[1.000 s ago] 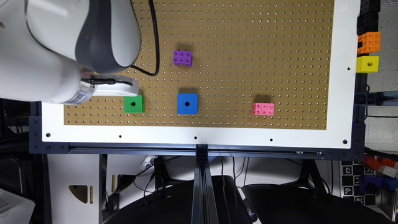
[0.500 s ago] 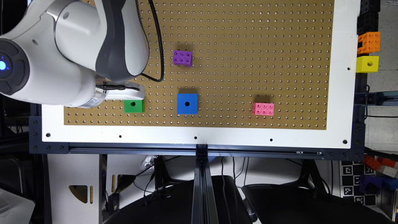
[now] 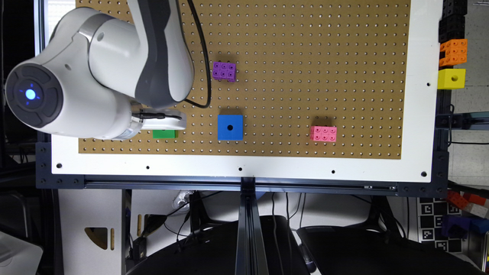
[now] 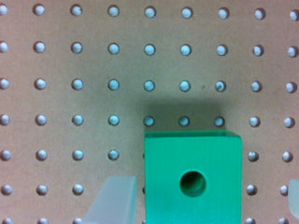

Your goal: Pick up green block.

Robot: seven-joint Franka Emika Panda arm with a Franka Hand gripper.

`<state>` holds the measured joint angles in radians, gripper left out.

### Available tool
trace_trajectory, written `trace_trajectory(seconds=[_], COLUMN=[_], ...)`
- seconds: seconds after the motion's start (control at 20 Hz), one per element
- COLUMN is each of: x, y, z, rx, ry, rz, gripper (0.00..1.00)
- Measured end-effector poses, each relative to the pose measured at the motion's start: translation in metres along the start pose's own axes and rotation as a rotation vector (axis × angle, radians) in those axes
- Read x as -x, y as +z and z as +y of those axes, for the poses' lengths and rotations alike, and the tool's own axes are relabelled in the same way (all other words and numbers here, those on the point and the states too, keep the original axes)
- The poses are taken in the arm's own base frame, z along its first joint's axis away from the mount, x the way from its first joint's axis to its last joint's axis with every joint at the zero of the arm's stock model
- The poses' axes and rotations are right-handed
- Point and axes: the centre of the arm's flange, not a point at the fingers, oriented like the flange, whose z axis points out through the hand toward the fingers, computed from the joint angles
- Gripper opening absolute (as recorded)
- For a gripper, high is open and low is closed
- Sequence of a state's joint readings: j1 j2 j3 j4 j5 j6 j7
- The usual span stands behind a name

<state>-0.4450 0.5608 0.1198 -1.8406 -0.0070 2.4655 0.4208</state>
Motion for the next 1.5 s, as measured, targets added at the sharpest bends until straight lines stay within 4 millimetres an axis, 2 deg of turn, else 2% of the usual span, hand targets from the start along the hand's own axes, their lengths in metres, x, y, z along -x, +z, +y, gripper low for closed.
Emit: trace_trajectory(seconds=[0.2, 0.5, 0.85, 1.0, 1.5], x=[-0.001, -0.001, -0.005, -0.002, -0.004], y=[0.002, 0.032, 0.035, 0.054, 0.053], z=[0.000, 0.002, 0.000, 0.003, 0.001], rx=[0.000, -0.001, -0.003, 0.000, -0.001], ry=[0.000, 0.003, 0.004, 0.005, 0.004], rz=[-0.002, -0.012, -0.010, -0.020, -0.013], gripper=[1.00, 1.00, 1.00, 1.00, 1.00])
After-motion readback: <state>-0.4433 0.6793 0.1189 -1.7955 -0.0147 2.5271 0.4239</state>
